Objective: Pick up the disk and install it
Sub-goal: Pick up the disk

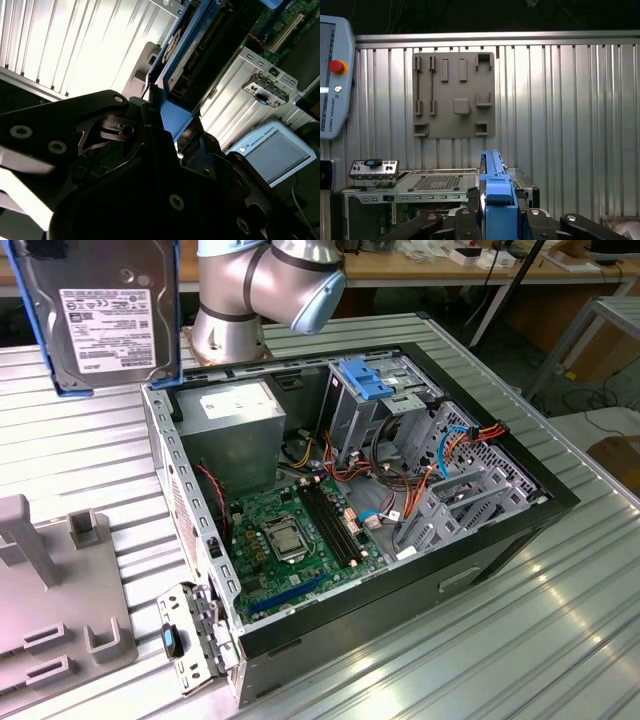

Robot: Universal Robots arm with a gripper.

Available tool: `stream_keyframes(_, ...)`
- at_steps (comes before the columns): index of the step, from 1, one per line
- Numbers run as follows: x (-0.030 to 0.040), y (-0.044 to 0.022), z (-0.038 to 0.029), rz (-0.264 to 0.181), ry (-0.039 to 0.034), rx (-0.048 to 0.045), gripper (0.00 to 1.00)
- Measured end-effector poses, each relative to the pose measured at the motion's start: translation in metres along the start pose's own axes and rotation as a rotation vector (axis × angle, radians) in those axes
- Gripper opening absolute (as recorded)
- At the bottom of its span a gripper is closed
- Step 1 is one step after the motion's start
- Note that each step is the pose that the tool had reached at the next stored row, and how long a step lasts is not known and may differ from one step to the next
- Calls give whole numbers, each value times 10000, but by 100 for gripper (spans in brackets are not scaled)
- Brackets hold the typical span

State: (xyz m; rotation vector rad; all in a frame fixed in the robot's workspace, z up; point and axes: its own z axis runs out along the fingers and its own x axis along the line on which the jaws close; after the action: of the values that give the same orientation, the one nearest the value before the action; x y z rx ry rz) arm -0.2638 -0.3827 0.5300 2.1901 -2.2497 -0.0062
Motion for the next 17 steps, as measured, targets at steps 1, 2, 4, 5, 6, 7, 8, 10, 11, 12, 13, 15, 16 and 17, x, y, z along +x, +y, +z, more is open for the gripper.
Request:
stream_keyframes(1,-1,-43,4,1,0,0,37)
stream_keyframes(2,-3,-112,9,0,1,-2,37)
stream_keyframes(4,-5,-202,15,0,1,-2,37)
stream_keyframes(5,-7,-246,18,1,0,-1,37)
stream_keyframes(6,-9,-314,22,1,1,-2,37)
stream_keyframes(7,-11,-409,29,0,1,-2,37)
stream_keyframes(8,-13,-496,36,0,0,-1,37)
stream_keyframes(10,-18,-660,48,1,1,-2,37)
stream_keyframes(11,-19,-707,51,0,1,-1,37)
stream_keyframes(12,-20,-755,55,0,0,-1,37)
stream_keyframes(13,-22,-800,59,0,1,-1,37)
stream_keyframes(15,-25,-924,71,1,1,-1,37)
stream_keyframes(16,-26,-962,76,0,1,-2,37)
stream_keyframes(17,-29,-1076,88,1,1,-1,37)
